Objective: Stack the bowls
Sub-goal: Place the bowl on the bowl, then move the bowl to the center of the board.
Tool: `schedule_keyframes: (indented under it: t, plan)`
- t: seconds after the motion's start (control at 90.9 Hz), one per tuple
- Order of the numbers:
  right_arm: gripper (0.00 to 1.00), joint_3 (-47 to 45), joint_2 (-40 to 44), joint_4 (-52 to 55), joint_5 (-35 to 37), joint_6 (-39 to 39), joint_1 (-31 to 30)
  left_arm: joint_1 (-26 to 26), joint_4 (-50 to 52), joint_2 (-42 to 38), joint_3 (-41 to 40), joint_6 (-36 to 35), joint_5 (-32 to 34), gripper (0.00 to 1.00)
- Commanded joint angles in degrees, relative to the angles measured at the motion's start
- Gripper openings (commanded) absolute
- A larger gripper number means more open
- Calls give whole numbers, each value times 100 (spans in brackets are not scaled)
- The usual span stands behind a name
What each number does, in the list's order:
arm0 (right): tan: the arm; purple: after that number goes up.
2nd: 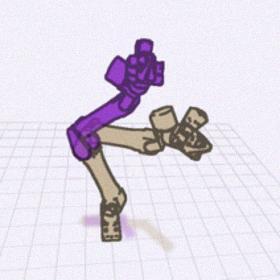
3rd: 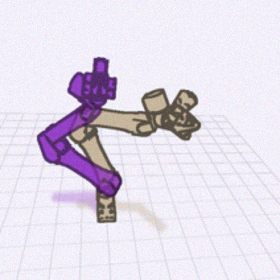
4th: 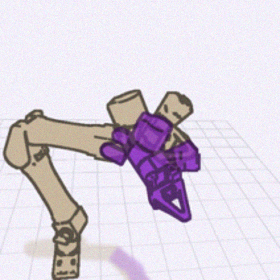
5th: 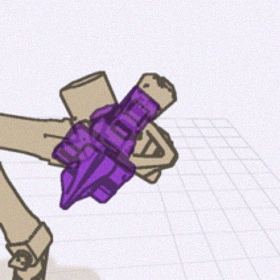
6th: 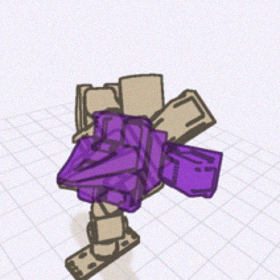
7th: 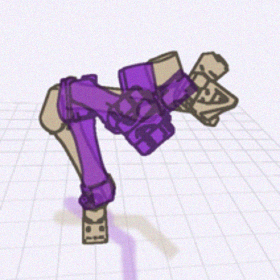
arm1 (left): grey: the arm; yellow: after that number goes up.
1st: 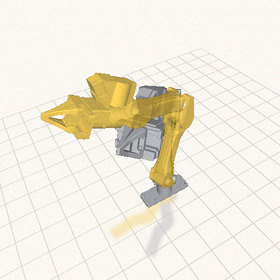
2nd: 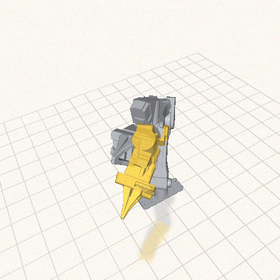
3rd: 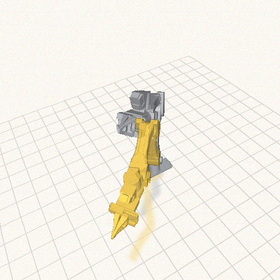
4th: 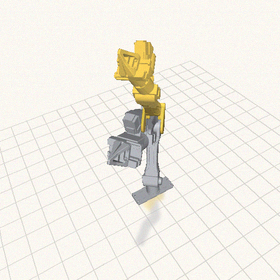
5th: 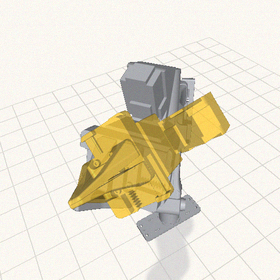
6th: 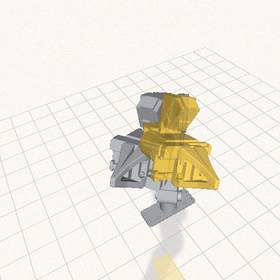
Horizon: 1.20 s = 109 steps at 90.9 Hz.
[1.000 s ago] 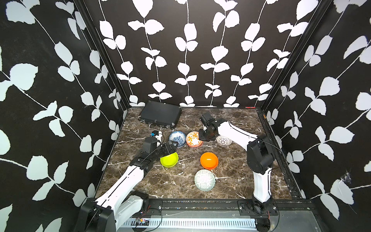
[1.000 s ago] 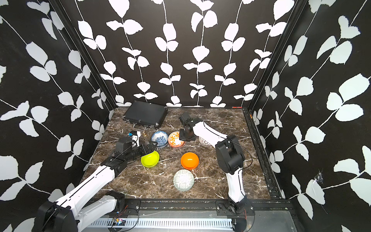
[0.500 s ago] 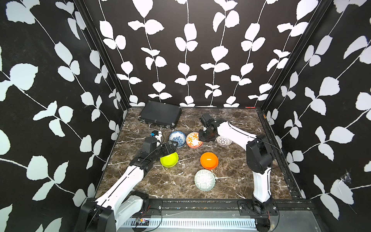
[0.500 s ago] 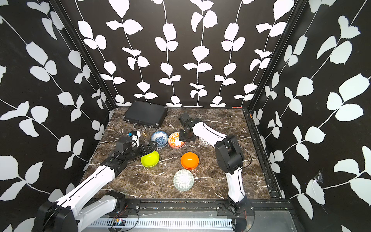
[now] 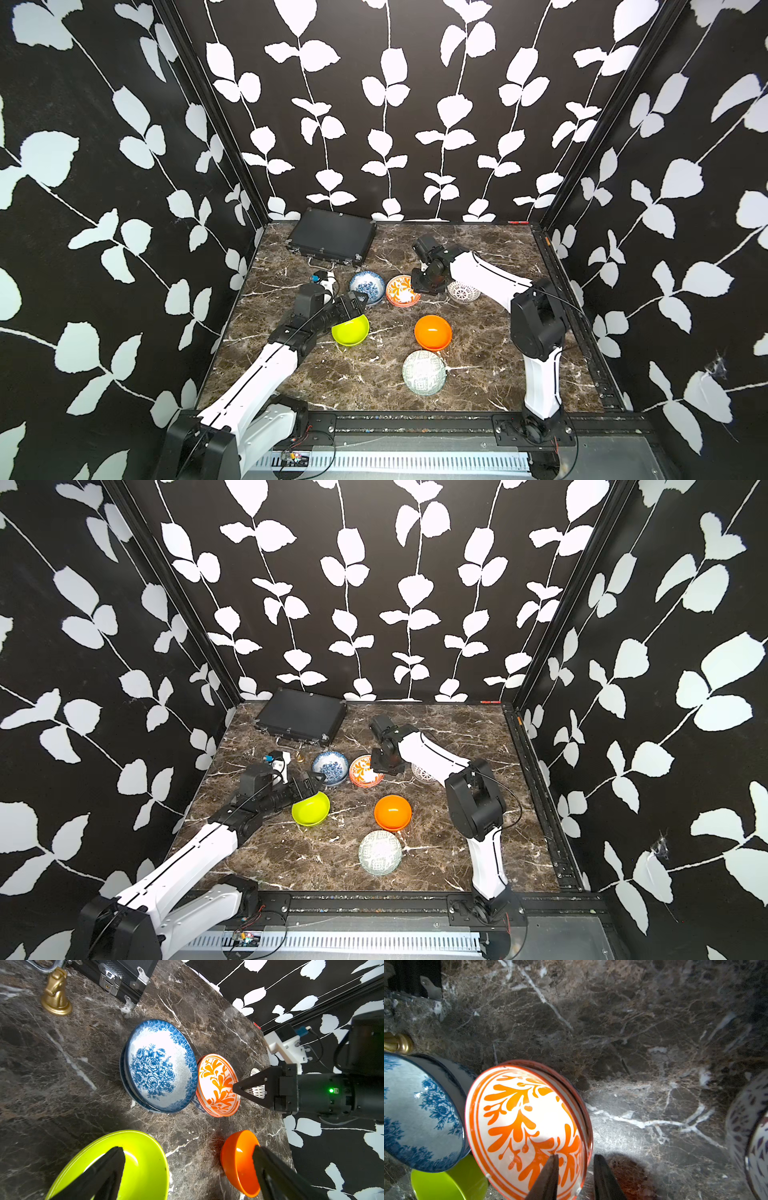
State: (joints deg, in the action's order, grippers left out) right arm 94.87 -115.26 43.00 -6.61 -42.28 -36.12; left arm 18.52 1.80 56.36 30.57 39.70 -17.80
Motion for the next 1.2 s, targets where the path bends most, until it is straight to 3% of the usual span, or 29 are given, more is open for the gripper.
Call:
schedule_keyframes:
  t: [0.0,0.286,0.682,0.88,1.188]
  plan:
    - [33,-7,422,211,232,-26,-44,-42,-110,-59,-95,14,-39,99]
    - [48,-741,1543,303,596,33,384,-42,-100,-244,-161,33,-1,99]
    - [55,-2397,2834,72,139,236,2041,-42,-57,-248,-176,101,65,99]
    - [57,-2736,2787,-180,-260,382,2617,-42,-123,-262,-225,194,60,99]
    - [55,-2526,2070,-362,-443,658,2846,-42,-84,-567,-418,384,355,99]
